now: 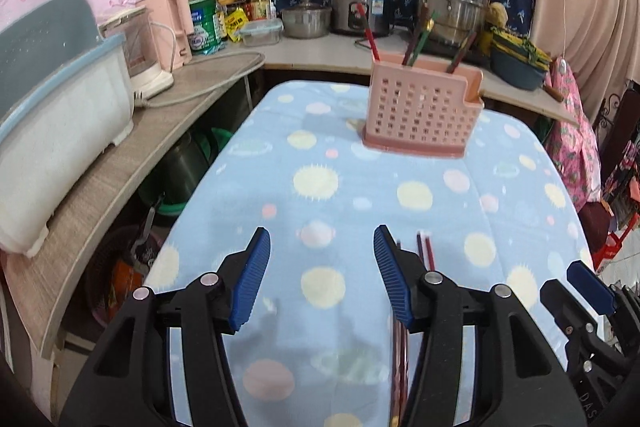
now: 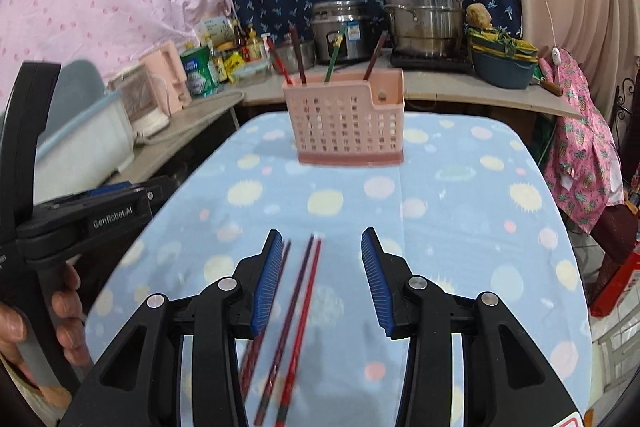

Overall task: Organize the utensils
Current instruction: 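Move both open tools back over the remaining red chopsticks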

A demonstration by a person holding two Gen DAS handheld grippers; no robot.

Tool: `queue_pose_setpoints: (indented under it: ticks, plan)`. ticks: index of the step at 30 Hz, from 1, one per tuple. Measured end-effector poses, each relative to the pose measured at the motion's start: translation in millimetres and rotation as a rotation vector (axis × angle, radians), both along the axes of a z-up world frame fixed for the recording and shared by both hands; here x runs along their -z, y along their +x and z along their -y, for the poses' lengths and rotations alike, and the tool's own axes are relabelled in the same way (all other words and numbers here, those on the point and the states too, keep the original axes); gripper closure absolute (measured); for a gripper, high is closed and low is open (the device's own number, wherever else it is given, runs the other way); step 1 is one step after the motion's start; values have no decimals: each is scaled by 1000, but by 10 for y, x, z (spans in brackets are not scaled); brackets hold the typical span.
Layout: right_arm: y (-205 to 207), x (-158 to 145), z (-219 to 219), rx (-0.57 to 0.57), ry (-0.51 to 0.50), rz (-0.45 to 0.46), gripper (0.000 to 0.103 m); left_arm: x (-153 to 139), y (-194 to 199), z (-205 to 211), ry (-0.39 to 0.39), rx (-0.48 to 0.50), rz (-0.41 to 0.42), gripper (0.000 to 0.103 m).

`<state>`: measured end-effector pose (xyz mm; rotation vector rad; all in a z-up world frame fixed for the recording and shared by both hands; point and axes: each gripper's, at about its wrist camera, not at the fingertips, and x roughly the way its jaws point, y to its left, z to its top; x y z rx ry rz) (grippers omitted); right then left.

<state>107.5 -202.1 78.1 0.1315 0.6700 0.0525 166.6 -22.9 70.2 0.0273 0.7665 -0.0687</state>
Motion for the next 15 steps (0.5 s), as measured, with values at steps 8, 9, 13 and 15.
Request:
queue_pose_setpoints:
  ticks: [8,9,13,15]
  plan:
    - [-405,535,-124,-11,-4,-112,62,492,-425,-93,13,10,-95,52]
    - [-441,585,-136,-15,-3,-122,62,526,-465,-103,15,11,-101,52]
    - [-584,764,-192,-23,-19,-153,62,647,-617,-128,23,19,-120,52]
    - [-628,842,-224,-29,-26,-167,62,696,-680,-123,28,26,-128,52]
